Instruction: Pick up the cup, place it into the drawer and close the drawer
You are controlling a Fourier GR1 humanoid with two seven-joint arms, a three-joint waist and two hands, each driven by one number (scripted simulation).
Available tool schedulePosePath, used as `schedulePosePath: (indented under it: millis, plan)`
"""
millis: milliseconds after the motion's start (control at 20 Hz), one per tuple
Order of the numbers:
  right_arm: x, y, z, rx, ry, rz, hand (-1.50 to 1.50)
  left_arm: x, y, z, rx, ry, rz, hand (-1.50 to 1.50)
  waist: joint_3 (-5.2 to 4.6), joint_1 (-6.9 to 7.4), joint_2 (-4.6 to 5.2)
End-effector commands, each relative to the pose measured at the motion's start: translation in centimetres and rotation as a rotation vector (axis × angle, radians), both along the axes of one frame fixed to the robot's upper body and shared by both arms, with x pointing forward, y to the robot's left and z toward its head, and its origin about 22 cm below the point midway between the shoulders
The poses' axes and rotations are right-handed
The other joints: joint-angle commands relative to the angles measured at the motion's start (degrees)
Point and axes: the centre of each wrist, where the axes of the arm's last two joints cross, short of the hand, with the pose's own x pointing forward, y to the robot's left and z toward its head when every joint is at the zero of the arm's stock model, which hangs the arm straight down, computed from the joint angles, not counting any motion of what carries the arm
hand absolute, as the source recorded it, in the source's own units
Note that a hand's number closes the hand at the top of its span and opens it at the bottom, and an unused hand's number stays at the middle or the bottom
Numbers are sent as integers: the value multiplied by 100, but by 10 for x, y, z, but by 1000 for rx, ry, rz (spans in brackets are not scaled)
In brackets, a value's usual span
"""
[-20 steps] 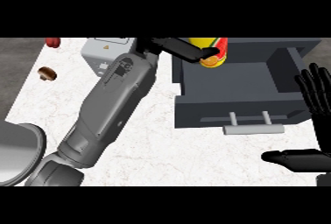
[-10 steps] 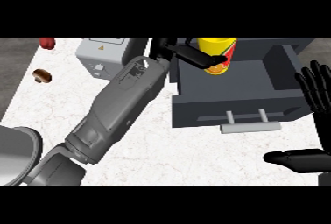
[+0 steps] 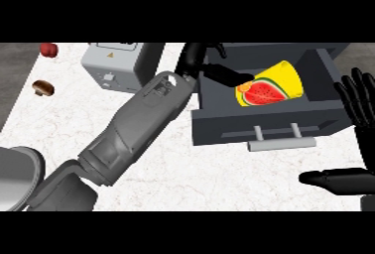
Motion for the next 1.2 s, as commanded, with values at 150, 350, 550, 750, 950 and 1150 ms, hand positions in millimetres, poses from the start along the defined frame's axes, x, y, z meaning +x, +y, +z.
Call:
schedulePosePath:
  millis: [150, 350, 550, 750, 950, 1150]
  plan:
    - [11, 7, 5, 7, -31, 13, -150, -4, -9, -5, 155, 37, 24, -150, 3, -114, 36]
    - [13, 13, 8, 14, -26, 23, -150, -12, -8, -19, 128, 6, 35, -150, -2, -75, 27]
    - [9, 10, 11, 89, -23, 135, -150, -14, -16, -8, 57, -84, 62, -150, -1, -153, 33]
    - [6, 1, 5, 117, 8, 236, 150, -15, -30, 22, -35, -109, 13, -150, 0, -15, -7]
    - [-10, -7, 16, 18, 9, 224, 150, -13, -26, 24, -86, -97, 19, -150, -6, 230, -75]
    - [-18, -5, 34, -186, 22, 227, 150, -6, -8, 21, -117, -79, 31, -150, -11, 343, -95]
